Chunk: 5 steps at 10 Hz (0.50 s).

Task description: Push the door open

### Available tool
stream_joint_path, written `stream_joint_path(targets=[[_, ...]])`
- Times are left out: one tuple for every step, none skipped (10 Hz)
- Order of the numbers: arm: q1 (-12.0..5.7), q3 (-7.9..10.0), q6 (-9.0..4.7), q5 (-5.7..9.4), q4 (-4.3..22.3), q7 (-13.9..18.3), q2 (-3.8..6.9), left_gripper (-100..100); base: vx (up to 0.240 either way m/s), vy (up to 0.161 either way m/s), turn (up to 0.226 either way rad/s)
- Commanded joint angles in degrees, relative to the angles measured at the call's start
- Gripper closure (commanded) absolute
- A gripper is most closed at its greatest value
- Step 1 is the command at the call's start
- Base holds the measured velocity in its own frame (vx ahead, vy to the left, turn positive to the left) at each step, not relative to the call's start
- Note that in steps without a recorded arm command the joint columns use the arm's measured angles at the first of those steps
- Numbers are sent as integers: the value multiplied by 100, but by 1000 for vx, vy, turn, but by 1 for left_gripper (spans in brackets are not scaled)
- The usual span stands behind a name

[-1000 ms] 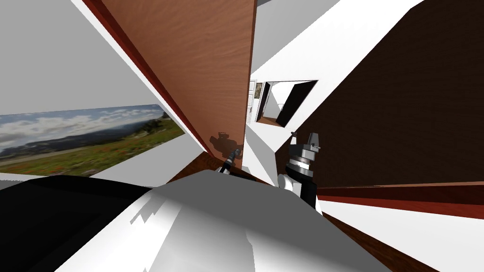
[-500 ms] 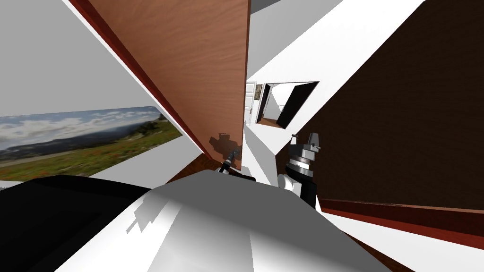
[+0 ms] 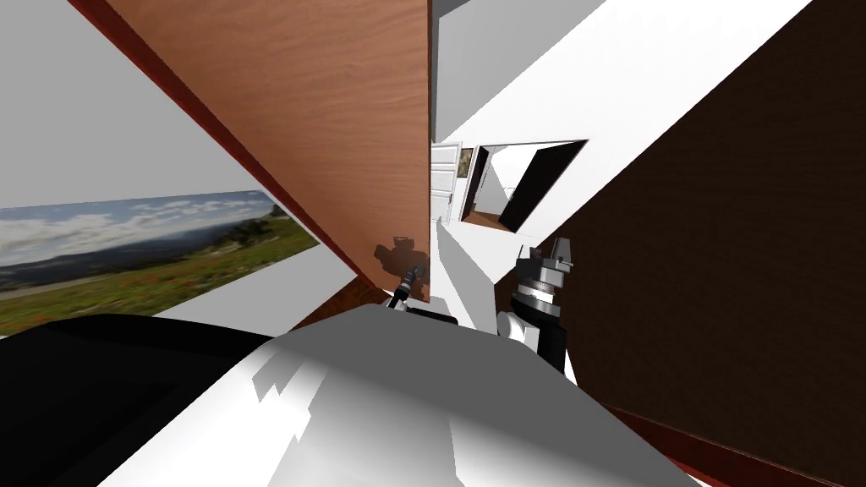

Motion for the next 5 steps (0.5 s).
stream_joint_path(targets=[[-73,177,-75,70,76,-46,59,100,177,-86,53],[-82,222,-75,90,86,-61,59,100,132,-72,29],[-91,267,-74,110,96,-76,58,100,93,-64,37],[-108,357,-73,151,116,-106,55,100,99,-87,97],[-117,402,-72,171,126,-121,51,100,115,-92,74]])
